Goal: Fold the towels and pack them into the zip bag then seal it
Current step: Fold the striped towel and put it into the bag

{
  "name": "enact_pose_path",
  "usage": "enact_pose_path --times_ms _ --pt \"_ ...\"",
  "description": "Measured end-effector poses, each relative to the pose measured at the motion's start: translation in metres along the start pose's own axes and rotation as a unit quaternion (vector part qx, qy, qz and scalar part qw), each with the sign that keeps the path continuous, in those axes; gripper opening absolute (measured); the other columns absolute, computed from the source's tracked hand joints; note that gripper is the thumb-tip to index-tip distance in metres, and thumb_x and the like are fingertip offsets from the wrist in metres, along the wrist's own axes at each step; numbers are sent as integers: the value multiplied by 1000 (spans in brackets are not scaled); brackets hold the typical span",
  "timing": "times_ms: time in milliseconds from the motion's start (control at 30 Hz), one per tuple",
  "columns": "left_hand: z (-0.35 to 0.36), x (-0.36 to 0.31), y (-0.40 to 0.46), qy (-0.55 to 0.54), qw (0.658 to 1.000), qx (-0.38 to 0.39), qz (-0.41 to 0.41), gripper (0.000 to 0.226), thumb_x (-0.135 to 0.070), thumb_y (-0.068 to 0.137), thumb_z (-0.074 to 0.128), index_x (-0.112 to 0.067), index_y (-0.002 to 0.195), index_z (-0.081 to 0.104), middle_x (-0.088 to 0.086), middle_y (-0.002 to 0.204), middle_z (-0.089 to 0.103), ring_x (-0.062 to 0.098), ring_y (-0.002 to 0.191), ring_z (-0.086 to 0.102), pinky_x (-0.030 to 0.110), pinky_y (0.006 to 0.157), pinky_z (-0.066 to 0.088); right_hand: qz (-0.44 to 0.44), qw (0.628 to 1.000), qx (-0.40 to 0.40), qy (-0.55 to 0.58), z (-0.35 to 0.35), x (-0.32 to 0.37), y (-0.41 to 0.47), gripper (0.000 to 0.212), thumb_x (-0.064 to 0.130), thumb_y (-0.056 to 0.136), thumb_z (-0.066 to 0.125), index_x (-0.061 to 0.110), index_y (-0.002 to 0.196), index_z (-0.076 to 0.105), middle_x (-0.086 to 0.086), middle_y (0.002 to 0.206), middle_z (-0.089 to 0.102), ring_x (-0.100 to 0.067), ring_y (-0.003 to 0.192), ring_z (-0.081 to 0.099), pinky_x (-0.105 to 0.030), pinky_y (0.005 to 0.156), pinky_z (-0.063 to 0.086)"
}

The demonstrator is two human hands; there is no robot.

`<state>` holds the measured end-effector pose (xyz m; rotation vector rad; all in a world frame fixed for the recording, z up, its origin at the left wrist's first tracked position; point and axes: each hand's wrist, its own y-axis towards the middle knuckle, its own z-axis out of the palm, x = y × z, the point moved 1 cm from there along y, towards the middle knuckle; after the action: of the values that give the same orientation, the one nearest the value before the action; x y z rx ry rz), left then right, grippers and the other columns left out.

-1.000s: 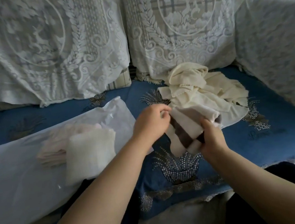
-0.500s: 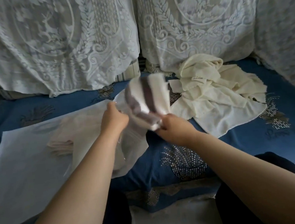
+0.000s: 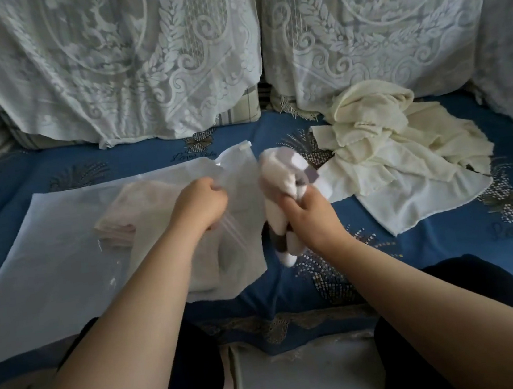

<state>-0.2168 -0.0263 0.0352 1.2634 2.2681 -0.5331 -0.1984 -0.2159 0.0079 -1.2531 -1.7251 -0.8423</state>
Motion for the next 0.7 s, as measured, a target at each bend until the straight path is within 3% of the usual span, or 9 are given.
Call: enact_pose_path --times_ms 67,133,200,267,367,467,533,600,700 --pt "-4 -3 -3 -91 993 -68 23 20 -21 87 40 -8 78 51 10 68 55 29 60 56 35 56 50 -50 996 -33 69 4 6 -3 27 27 93 54 10 113 60 -3 113 49 -14 101 52 -25 93 42" --pt "-4 -7 -11 -107 988 -90 59 21 -23 89 39 -6 80 48 9 69 54 29 65 54 37 60 47 -111 993 -3 37 11 8 -4 25 20 93 56 8 115 59 -2 112 42 -13 101 49 -21 94 39" --pt "-1 -10 -20 -106 985 -108 85 20 -22 92 39 -6 84 48 6 71 53 24 66 50 34 59 40 -163 983 51 -63 15 10 -3 19 16 89 58 6 105 61 -4 108 45 -19 95 53 -27 87 43" --pt "-3 -13 -28 -137 973 -158 100 17 -19 93 39 -7 82 45 1 68 48 16 61 44 32 56 34 -190 943 159 -220 12 11 -1 17 14 85 58 3 97 62 -7 110 49 -26 94 57 -28 77 42" --pt "-7 -14 -38 -158 963 -183 118 14 -17 92 42 -13 79 42 -2 65 46 14 59 43 31 55 34 -137 851 366 -351 8 10 -6 10 14 84 55 9 81 64 -7 103 56 -26 90 56 -27 77 40" --pt "-2 -11 -43 -72 986 -95 116 14 -22 88 46 -14 77 46 0 67 51 18 62 47 31 57 36 -64 811 432 -390 8 7 -9 22 14 76 55 16 56 47 -15 66 60 -28 64 54 -36 65 44" --pt "1 -8 -45 -30 993 -38 104 16 -25 87 46 -14 76 48 0 67 52 19 62 47 31 57 35 -21 822 451 -348 6 10 -11 28 13 74 56 16 47 49 -18 54 58 -23 55 53 -33 65 45" --pt "3 -6 -46 -3 994 -25 106 18 -27 87 45 -16 73 47 0 66 52 20 62 47 31 56 34 9 858 435 -273 9 13 -14 26 21 80 57 17 54 61 -12 57 61 -19 57 55 -31 69 47" --pt "4 -7 -46 -5 992 -13 122 24 -26 90 43 -14 70 43 4 67 54 24 64 48 32 56 33 -7 965 227 -133 23 10 -15 17 23 84 59 9 89 66 -9 84 66 -22 74 61 -33 70 50"
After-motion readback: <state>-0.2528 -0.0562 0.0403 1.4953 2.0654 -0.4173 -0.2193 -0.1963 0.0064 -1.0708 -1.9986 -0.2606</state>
